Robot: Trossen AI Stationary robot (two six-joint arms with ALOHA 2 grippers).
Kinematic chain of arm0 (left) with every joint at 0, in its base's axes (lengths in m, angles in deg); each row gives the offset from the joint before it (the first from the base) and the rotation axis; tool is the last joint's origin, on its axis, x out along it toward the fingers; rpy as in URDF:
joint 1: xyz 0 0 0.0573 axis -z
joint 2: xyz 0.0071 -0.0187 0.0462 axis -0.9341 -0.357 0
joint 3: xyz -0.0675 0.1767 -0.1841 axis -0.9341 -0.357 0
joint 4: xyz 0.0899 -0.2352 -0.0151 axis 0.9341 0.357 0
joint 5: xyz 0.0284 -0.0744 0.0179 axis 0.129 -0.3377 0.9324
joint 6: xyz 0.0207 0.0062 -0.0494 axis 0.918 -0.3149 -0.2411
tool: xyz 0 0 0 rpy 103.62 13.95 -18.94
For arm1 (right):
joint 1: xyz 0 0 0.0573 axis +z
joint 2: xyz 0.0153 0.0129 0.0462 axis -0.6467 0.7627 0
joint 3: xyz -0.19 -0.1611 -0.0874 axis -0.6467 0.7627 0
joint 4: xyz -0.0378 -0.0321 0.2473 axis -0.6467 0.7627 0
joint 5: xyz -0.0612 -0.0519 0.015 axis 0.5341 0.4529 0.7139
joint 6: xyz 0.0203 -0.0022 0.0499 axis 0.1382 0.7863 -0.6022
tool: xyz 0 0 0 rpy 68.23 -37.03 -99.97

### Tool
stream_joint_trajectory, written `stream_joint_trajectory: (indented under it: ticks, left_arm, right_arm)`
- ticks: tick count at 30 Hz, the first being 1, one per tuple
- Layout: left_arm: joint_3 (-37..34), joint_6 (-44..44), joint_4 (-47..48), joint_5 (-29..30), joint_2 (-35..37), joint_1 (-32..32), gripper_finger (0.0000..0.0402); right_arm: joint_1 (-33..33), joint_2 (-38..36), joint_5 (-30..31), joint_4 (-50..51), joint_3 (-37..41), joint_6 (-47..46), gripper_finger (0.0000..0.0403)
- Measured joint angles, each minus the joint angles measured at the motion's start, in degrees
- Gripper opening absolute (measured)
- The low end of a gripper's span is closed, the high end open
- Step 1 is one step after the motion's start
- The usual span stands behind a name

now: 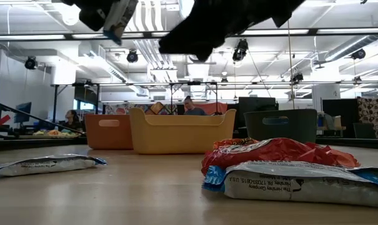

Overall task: Sort candy
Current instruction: Put the white chocolate into the blue bin

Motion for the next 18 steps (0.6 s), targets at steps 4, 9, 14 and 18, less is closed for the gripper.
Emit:
stream_joint_trajectory:
  ticks: [4,9,14,18]
  left_arm:
    - [-2.9,2.6,-8.6,-0.1,-2.1,0.0,0.0]
    - [-5.7,4.1,-18.6,-0.2,-5.3,0.0,0.0]
    - [-5.9,4.2,-22.7,-0.2,-8.0,0.0,0.0]
    - [-5.9,4.2,-25.2,-0.2,-10.2,0.0,0.0]
  right_arm:
    - [0.0,0.0,0.0,-9.7,1.8,0.1,0.0132]
    - [0.0,0.0,0.0,-12.1,1.9,0.5,0.0132]
    - [0.0,0.0,0.1,-12.1,1.9,0.5,0.0132]
    - [0.0,0.0,0.0,-12.5,1.9,0.5,0.0132]
